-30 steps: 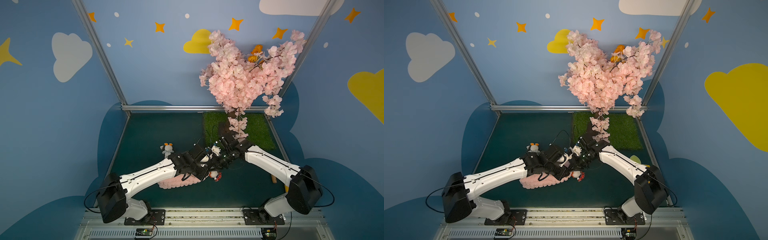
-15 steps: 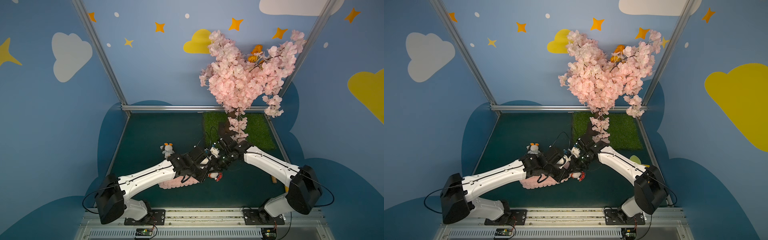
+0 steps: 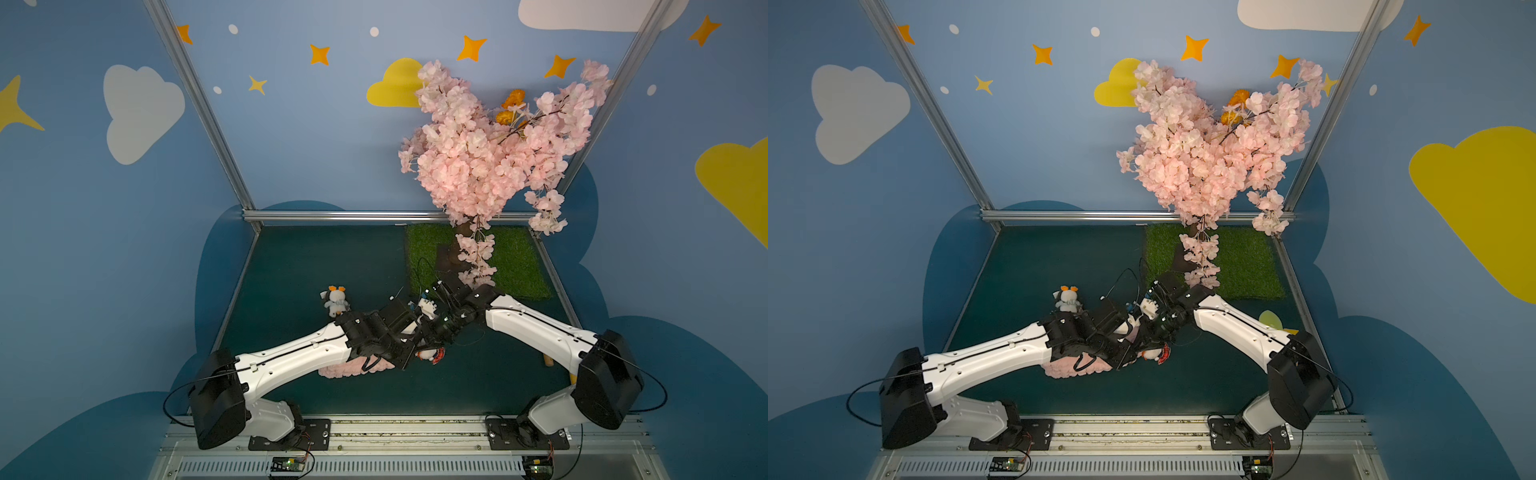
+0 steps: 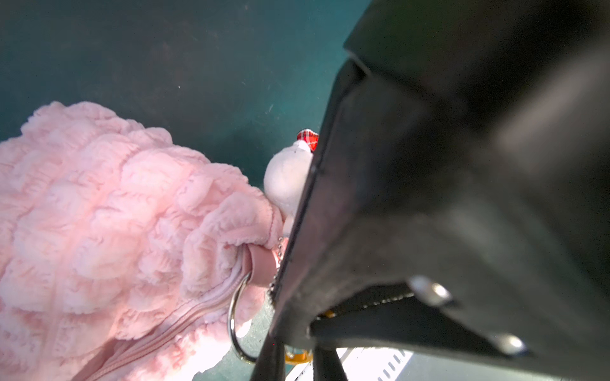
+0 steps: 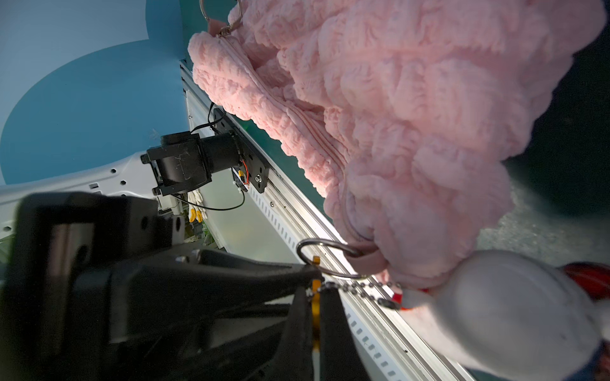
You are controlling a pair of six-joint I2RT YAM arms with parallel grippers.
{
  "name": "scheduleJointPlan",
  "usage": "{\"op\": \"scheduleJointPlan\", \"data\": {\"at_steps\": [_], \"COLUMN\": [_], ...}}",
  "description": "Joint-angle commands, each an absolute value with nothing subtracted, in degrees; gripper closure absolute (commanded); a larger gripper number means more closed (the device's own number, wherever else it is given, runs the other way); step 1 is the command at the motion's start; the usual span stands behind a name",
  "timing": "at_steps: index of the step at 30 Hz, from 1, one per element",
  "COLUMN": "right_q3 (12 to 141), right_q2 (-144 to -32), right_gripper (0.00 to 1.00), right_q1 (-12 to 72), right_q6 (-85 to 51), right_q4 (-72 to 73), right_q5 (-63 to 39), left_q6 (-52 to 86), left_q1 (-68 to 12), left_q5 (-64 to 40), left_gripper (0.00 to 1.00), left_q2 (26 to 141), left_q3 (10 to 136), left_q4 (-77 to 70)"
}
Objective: Remove the decoration from the bag
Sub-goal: Remove the decoration item from the bag.
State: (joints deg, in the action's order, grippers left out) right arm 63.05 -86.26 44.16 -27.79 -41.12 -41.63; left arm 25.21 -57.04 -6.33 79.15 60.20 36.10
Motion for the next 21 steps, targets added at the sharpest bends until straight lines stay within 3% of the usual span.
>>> {"op": "scheduleJointPlan", "data": {"at_steps": [1, 21], "right_q3": [62.56, 61.41], "right_q2": [-85.45, -87.14], "right_gripper": [1.0, 1.0], "right_q1": [46.04, 47.3], "right_q6": [-28.78, -32.44], "right_q4": [-43.59, -38.33], "right_q5": [-45.83, -48.83], "left_q6": [21.81, 23.97], "left_q1": [-57.72, -58.19], "left_q5": [-1.93, 1.82], "left_gripper": [0.88, 0.88], "left_q2": [79.04, 75.4], "left_q3": [59.24, 58.36], "left_q4": [39.55, 42.48]}}
